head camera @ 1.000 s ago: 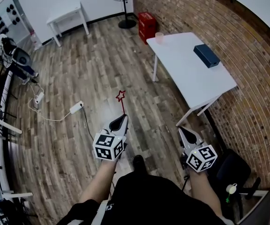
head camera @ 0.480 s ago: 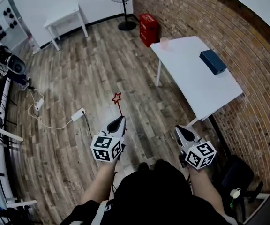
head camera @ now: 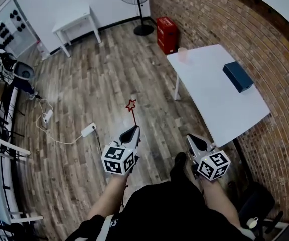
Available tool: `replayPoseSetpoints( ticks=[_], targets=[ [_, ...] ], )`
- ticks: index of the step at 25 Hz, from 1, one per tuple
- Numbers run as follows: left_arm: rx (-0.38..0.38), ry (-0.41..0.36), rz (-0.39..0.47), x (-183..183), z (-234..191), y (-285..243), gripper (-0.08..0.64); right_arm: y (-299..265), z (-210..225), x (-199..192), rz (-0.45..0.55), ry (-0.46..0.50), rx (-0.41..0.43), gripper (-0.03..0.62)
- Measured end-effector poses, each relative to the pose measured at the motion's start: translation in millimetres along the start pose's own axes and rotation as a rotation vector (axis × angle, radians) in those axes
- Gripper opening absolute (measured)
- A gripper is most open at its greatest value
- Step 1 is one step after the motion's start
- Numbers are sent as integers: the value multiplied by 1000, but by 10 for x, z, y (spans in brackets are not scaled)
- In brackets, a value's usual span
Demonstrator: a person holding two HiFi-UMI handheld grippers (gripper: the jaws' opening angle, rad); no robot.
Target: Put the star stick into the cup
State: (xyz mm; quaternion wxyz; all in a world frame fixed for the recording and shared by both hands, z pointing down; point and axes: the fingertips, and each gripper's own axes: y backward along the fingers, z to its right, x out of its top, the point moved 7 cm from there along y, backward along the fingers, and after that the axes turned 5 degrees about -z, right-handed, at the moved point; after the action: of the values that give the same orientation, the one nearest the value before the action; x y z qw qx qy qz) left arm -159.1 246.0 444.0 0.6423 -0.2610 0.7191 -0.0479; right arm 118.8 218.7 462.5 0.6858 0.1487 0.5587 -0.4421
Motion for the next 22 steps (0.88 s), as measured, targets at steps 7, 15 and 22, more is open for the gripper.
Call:
replayPoseSetpoints(
  ticks=[7, 15, 22],
  targets=[
    [-47, -15, 21, 659, 80, -1184, 15, -482, 955, 574, 11, 19, 19, 0],
    [-62, -2, -1, 1120, 184, -2164, 15, -783, 1820, 1107, 25, 46, 30, 0],
    [-87, -1, -22, 1300, 72, -2714, 15, -1041, 2266, 1260, 14, 11, 3, 0]
  ],
)
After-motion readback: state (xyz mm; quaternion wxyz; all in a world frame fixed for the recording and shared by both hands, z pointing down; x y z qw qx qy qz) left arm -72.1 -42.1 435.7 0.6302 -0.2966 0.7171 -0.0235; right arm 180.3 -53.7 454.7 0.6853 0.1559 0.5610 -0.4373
